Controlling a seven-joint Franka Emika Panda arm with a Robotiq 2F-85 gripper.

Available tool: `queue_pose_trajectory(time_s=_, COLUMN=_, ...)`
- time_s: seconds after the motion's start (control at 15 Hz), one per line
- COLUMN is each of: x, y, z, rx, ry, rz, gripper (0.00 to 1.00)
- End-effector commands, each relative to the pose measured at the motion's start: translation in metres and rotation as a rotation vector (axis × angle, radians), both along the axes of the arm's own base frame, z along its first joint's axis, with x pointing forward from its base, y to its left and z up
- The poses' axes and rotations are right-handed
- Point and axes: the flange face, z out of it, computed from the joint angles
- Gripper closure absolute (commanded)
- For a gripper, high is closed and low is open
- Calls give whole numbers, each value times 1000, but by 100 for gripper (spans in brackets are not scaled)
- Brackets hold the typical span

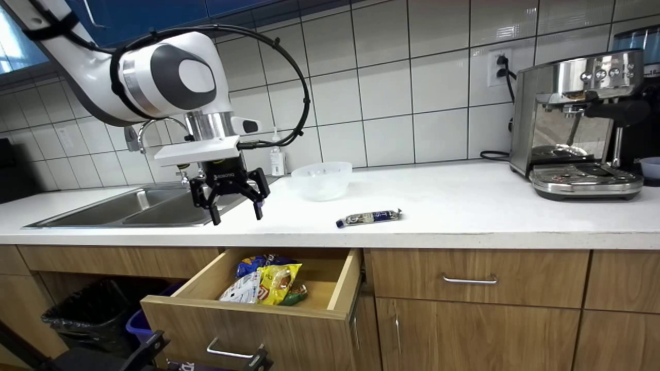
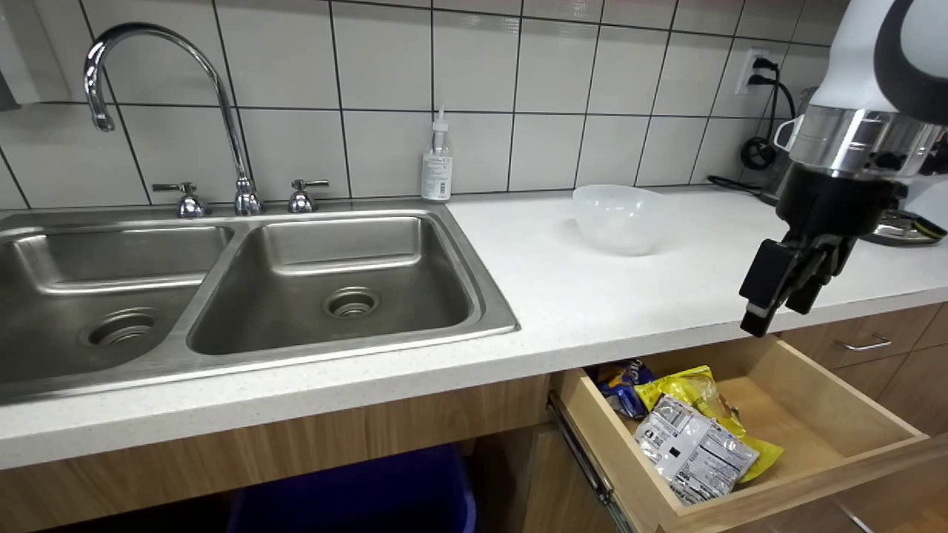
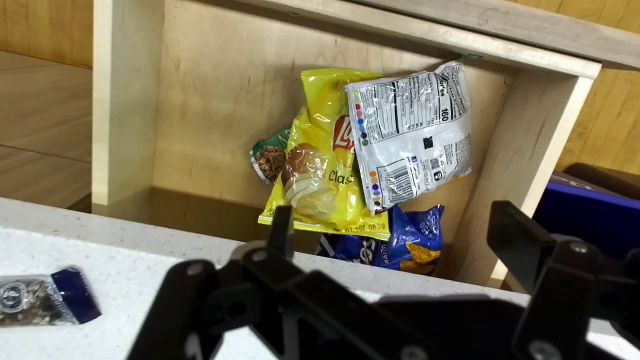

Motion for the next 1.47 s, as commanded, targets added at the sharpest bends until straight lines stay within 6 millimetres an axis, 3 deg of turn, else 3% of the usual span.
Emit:
queue_pose_trajectory(time_s=0.0, x=0, y=0, z=0, rx=0, ry=1, rz=0, gripper=0)
queue_pose_trajectory(time_s=0.33, x=0, y=0, z=0, rx=0, ry=1, rz=-1, gripper=0)
queue_pose_trajectory(time_s=1.4, x=-50, y=-34, z=-4, rx=-35, ry=46, rz=-74, gripper=0)
